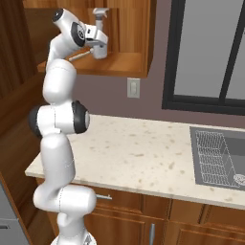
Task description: Locate and retrieve the dish brush and spray from the cabinet. Place them next to the sink.
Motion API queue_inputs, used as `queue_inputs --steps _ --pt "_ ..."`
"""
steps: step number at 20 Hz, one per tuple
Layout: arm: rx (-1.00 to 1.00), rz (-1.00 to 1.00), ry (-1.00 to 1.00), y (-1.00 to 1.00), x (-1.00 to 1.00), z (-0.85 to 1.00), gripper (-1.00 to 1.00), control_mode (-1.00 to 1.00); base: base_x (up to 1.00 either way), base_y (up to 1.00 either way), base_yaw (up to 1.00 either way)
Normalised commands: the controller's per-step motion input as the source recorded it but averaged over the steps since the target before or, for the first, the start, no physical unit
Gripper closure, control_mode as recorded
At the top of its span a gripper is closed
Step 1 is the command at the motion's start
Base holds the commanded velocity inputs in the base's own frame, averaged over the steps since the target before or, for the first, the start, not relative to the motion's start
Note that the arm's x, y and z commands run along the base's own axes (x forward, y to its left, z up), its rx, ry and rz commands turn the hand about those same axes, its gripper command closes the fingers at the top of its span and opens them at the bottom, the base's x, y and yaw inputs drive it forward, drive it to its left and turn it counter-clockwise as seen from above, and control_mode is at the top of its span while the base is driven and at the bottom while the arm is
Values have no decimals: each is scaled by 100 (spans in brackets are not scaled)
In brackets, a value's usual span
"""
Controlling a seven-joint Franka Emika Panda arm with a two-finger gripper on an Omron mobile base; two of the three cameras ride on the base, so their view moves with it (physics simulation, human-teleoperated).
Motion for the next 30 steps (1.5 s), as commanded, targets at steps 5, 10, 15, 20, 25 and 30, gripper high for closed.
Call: queue_inputs --steps 5,10,15,20,25,30 --pt "0 0 0 6 -35 -20 100 -100 0 0 0" --pt "-1 0 -2 3 -40 -15 100 -100 0 0 0" --pt "0 0 -9 1 -47 0 100 -100 0 0 0" --pt "0 0 -8 0 -47 0 100 -100 0 0 0" --pt "1 0 -2 0 -54 3 100 -100 0 0 0" --pt "0 0 0 0 -62 12 100 -100 0 0 0"
